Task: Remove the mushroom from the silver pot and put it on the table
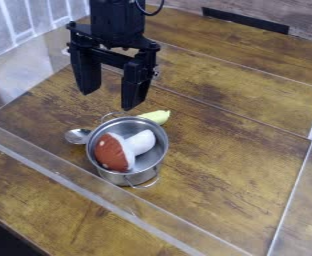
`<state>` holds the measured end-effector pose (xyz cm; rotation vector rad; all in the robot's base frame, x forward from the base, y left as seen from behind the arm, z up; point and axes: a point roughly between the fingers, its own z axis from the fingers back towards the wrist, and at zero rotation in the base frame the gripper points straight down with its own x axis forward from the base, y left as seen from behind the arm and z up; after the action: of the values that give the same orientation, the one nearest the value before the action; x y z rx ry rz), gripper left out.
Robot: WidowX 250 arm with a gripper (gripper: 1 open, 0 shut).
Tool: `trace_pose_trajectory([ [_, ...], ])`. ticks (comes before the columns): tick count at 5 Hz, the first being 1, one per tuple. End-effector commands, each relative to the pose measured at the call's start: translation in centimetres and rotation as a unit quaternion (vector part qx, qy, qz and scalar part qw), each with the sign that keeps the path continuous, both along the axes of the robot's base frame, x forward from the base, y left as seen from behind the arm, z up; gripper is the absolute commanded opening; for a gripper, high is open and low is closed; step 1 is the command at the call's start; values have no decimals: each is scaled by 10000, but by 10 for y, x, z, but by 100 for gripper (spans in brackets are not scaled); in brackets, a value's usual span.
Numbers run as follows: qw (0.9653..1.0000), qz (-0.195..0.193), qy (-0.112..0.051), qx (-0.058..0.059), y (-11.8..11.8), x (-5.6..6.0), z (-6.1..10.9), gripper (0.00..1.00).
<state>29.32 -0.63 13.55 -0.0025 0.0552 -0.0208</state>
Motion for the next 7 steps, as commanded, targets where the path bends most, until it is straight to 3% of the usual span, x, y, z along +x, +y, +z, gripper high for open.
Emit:
trace_pose_trajectory([
  [1, 10000, -49, 28, -24, -1, 1, -15, 100],
  [2, 9999, -105, -20, -48, -3, -1, -40, 100],
  [4, 9991, -274, -280, -144, -4, 6, -82, 100],
  [7, 9981, -319, -419, -325, 8, 22, -108, 100],
])
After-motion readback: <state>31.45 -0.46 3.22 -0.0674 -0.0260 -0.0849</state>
